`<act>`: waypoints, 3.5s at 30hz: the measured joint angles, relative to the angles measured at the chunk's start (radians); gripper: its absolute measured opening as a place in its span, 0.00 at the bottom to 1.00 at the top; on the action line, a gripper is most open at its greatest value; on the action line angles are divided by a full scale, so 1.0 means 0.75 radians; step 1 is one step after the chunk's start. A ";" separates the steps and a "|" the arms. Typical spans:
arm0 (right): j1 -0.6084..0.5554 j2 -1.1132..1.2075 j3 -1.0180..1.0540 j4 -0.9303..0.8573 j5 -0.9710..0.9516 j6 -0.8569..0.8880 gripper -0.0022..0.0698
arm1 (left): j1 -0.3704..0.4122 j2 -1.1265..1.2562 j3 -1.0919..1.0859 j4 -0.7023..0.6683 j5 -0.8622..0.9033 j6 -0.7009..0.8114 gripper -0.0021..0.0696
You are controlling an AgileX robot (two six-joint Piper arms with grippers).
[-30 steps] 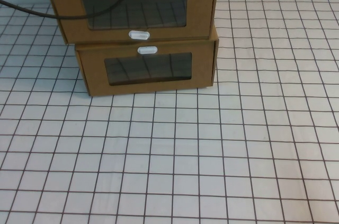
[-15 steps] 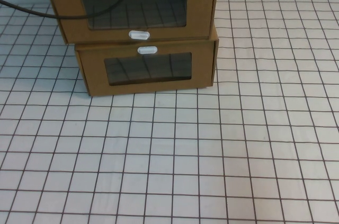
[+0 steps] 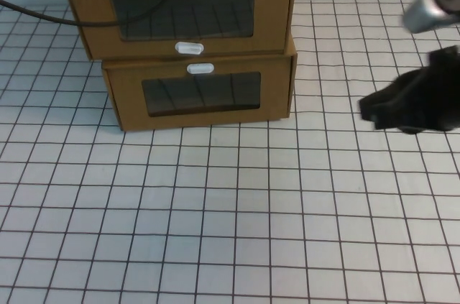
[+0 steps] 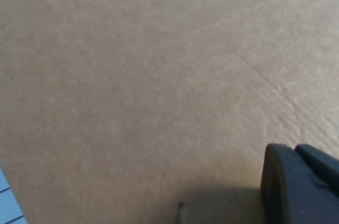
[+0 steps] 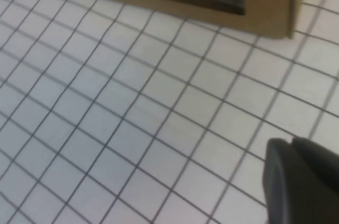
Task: Open the shoe box
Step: 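Pull the top drawer of the cardboard box fully open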
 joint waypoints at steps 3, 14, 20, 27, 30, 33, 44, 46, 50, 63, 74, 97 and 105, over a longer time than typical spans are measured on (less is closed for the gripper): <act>0.251 0.158 -0.153 -0.223 0.000 0.159 0.01 | 0.000 0.000 0.000 0.000 0.001 0.000 0.03; 0.798 0.595 -0.502 -1.378 -0.067 0.617 0.01 | 0.000 0.000 0.000 0.000 0.001 -0.002 0.03; 0.821 0.704 -0.508 -1.826 -0.281 0.707 0.11 | 0.000 0.000 -0.001 0.000 0.001 -0.002 0.03; 0.821 0.806 -0.588 -2.050 -0.373 0.780 0.42 | 0.000 0.000 -0.003 0.000 0.006 -0.002 0.03; 0.815 0.869 -0.663 -2.120 -0.386 0.825 0.42 | 0.000 0.000 -0.003 0.000 0.007 -0.002 0.03; 0.797 0.931 -0.732 -2.149 -0.395 0.836 0.40 | 0.000 0.000 -0.003 0.000 0.007 -0.002 0.03; 0.735 1.075 -0.811 -2.350 -0.403 0.839 0.39 | 0.000 0.000 -0.003 0.000 0.007 -0.002 0.03; 0.735 1.080 -0.811 -2.367 -0.403 0.842 0.39 | 0.000 0.000 -0.003 0.000 0.007 -0.002 0.03; 0.735 1.083 -0.819 -2.380 -0.405 0.861 0.39 | 0.000 0.000 -0.003 0.000 0.007 -0.002 0.03; 0.735 1.073 -0.850 -2.386 -0.352 0.917 0.39 | 0.000 0.000 -0.003 0.000 0.009 -0.002 0.03; 0.724 1.114 -0.897 -2.392 -0.364 0.917 0.38 | 0.000 0.000 -0.006 0.000 0.022 -0.002 0.03; 0.689 1.148 -0.898 -2.467 -0.417 0.917 0.33 | 0.000 0.000 -0.006 0.000 0.030 0.000 0.03; 0.689 1.160 -0.898 -2.639 -0.377 0.999 0.22 | 0.000 0.000 -0.006 0.000 0.030 0.000 0.03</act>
